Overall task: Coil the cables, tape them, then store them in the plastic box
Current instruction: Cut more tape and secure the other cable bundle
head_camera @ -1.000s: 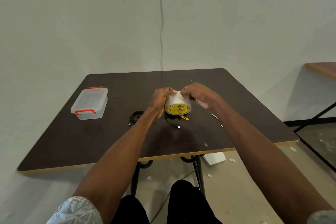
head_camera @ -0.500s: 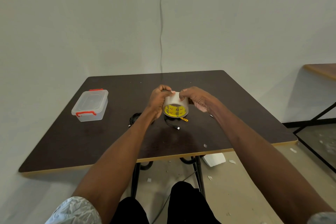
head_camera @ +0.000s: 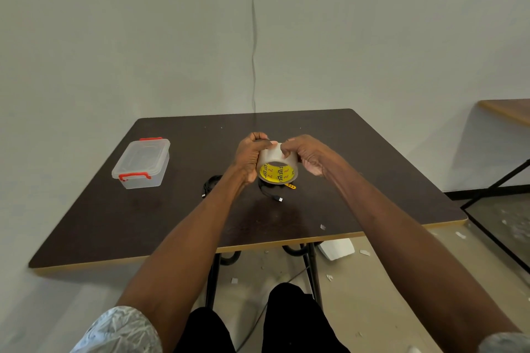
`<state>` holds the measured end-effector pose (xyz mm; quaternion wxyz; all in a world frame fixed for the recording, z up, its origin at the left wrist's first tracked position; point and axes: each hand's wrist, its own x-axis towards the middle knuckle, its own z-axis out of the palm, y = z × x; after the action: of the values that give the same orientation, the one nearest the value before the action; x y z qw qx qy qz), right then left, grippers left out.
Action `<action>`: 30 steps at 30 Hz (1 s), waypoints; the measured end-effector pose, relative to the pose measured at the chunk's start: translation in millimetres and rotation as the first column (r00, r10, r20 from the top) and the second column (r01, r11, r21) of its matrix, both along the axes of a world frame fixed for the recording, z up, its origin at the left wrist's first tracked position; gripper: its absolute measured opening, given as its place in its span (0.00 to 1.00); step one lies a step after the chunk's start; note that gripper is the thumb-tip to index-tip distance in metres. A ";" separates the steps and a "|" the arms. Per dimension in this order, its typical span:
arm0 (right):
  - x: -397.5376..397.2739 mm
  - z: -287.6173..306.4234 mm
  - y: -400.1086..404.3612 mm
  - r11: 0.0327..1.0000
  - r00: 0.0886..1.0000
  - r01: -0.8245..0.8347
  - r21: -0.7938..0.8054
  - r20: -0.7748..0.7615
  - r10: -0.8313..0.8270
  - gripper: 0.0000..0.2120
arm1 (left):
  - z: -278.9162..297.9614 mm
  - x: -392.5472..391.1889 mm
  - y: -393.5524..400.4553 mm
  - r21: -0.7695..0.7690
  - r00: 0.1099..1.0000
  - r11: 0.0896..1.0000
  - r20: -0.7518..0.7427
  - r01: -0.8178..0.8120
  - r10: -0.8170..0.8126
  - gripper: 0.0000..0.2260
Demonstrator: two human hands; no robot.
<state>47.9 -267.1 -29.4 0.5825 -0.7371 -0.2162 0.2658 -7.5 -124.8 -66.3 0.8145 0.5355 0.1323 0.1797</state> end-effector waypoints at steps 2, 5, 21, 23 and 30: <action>0.1 -0.4 0.2 1.000 1.000 0.006 0.006 -0.002 -0.006 0.17 | -0.2 -0.9 -0.5 -0.031 1.000 0.999 -0.002 0.013 -0.013 0.11; -2.6 0.8 1.2 1.000 1.000 0.007 0.014 -0.011 -0.007 0.16 | -1.0 -3.0 -1.8 -0.086 0.999 0.996 0.009 0.031 -0.031 0.11; -9.6 0.6 3.8 0.995 0.991 -0.081 0.055 -0.104 0.087 0.13 | 0.9 -7.1 8.8 -0.054 1.000 0.998 -0.005 0.014 -0.014 0.10; -11.5 0.9 9.9 0.999 0.995 -0.040 -0.017 -0.089 0.039 0.21 | 0.5 -6.5 9.0 -0.023 1.000 1.000 -0.015 0.019 -0.020 0.10; -18.9 -4.0 16.9 0.998 0.994 0.063 -0.016 -0.086 -0.064 0.05 | -1.9 -8.5 12.4 0.011 0.999 1.000 -0.039 0.026 -0.026 0.10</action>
<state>29.1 -250.2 -33.5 0.5945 -0.7353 -0.1655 0.2803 -16.0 -112.4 -68.3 0.8111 0.5451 0.1402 0.1593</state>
